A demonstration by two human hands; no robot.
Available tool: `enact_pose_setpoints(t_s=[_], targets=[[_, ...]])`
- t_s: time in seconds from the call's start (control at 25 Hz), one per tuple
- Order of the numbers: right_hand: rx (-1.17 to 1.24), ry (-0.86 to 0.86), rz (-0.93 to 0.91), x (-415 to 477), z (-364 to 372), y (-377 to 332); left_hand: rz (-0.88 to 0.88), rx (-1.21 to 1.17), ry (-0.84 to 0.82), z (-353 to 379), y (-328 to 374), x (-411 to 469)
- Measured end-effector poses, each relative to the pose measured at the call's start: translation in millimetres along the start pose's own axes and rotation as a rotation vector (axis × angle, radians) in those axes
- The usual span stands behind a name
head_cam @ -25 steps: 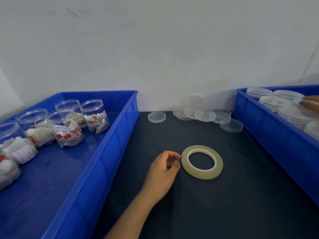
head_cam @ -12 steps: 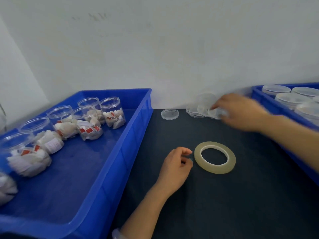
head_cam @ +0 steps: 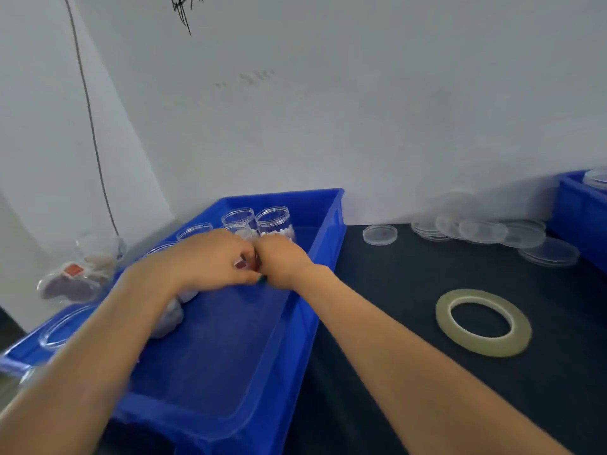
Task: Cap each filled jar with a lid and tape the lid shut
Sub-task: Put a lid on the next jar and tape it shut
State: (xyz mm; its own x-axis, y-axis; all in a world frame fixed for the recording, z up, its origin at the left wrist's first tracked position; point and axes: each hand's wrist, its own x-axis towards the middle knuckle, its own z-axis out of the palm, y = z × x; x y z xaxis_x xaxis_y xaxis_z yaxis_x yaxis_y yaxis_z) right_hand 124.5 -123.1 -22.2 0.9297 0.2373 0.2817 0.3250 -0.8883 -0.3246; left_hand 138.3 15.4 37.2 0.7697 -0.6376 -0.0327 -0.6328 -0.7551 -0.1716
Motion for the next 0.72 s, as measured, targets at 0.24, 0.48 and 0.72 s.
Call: enact_pose_setpoints(t_s=[0.24,0.48,0.72], targets=[[-0.213,-0.125,0.230,13,26,8,-0.257,0.013,0.043,65,-50,100],[-0.124,-0.065,0.235,15,32,12,-0.413,0.185,0.128,75,-33,88],[0.456,0.373,0.156,5,26,12,-0.255,-0.013,0.530,13,25,34]])
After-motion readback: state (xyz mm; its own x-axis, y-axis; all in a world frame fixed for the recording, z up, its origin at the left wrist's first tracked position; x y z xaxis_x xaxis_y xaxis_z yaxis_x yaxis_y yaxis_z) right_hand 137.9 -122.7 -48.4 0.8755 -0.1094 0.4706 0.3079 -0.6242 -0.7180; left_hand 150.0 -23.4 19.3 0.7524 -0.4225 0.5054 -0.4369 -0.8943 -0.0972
